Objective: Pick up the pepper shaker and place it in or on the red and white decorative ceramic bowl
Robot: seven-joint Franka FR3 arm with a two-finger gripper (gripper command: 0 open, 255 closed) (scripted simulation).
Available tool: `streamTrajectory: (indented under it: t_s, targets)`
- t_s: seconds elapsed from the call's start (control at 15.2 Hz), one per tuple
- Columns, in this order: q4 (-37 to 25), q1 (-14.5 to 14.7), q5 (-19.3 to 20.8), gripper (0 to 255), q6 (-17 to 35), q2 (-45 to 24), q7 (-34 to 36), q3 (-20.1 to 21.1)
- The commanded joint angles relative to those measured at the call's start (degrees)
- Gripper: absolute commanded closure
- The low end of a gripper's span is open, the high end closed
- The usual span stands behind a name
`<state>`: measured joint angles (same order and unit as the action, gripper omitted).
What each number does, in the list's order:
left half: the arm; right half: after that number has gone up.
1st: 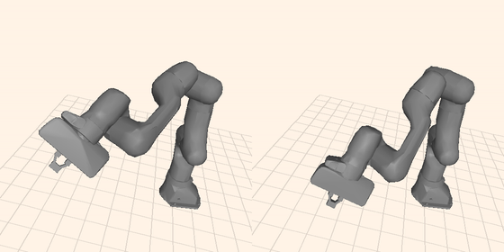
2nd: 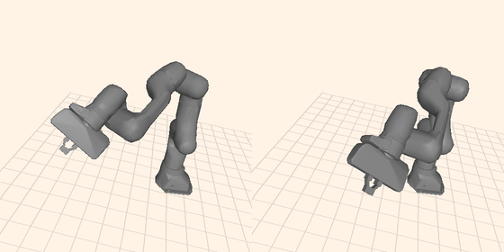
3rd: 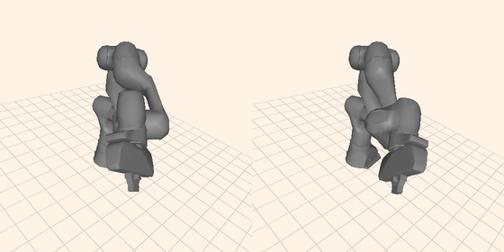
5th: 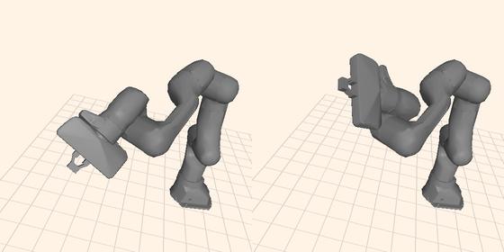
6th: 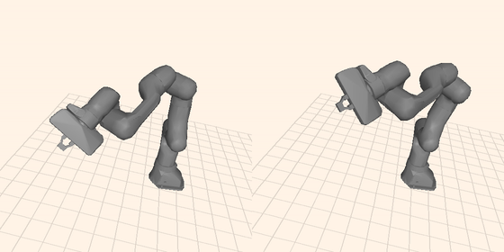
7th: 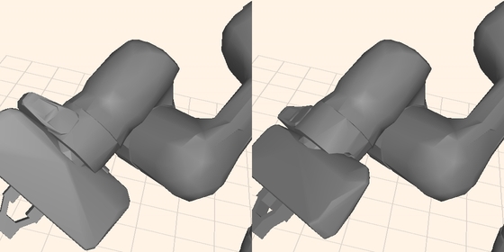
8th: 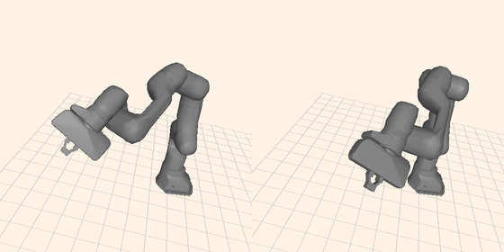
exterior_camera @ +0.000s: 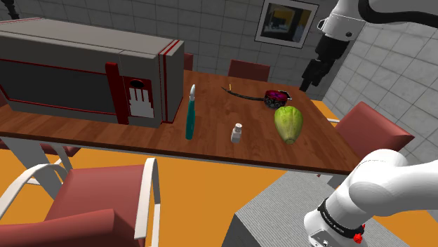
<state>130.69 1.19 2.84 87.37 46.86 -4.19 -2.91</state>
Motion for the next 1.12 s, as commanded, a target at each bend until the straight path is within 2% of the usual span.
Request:
streamTrajectory:
  t_s: [0.0,0.53,1.06]
  targets:
    - [0.00,0.00,0.00,0,0.00,0.00,0.00,0.00]
    - [4.89,1.41,-1.50,0,13.54,-10.32,2.71,2.44]
    - [5.03,2.71,-2.28,0,26.22,-24.48,5.26,4.75]
